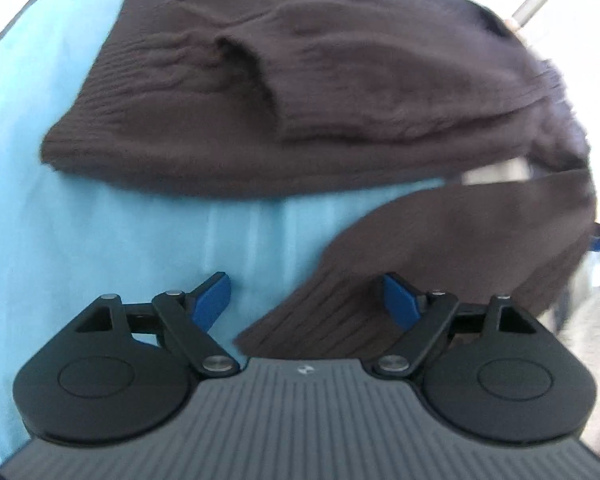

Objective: Fold clothes

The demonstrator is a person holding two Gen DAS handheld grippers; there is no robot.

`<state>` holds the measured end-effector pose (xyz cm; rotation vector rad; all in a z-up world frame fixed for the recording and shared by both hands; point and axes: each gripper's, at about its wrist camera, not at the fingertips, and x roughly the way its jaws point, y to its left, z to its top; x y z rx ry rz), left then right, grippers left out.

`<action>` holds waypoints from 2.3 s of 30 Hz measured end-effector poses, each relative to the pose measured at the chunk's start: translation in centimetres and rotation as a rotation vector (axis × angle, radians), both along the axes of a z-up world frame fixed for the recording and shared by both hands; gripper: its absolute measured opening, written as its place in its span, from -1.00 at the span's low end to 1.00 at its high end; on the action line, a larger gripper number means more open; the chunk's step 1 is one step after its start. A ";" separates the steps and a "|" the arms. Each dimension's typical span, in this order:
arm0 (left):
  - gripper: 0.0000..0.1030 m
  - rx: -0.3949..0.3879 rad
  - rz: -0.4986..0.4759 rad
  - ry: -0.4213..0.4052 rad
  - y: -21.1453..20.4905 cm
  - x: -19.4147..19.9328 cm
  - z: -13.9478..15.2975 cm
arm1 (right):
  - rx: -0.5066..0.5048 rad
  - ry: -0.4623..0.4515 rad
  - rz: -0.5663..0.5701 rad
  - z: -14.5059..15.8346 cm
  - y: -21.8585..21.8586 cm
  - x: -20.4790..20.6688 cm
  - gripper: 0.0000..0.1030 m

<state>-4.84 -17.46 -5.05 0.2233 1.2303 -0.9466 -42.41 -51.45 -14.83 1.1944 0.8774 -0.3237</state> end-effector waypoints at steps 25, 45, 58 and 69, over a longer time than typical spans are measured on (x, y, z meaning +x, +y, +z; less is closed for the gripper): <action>-0.74 -0.305 -0.193 0.064 -0.6 -3.6 2.7 | -0.123 -0.306 -0.445 5.8 -0.4 0.9 -0.75; -0.49 -0.464 0.229 0.141 -1.6 10.8 0.9 | -0.090 -0.318 -0.549 2.9 -4.9 7.4 -0.61; -0.17 -0.202 0.061 -0.271 -4.4 5.1 3.9 | 0.018 -0.189 -0.170 2.4 1.1 13.4 0.00; 0.04 -0.271 -0.043 -0.465 -5.1 1.1 6.7 | -0.162 -0.284 0.169 4.9 5.8 20.2 -0.75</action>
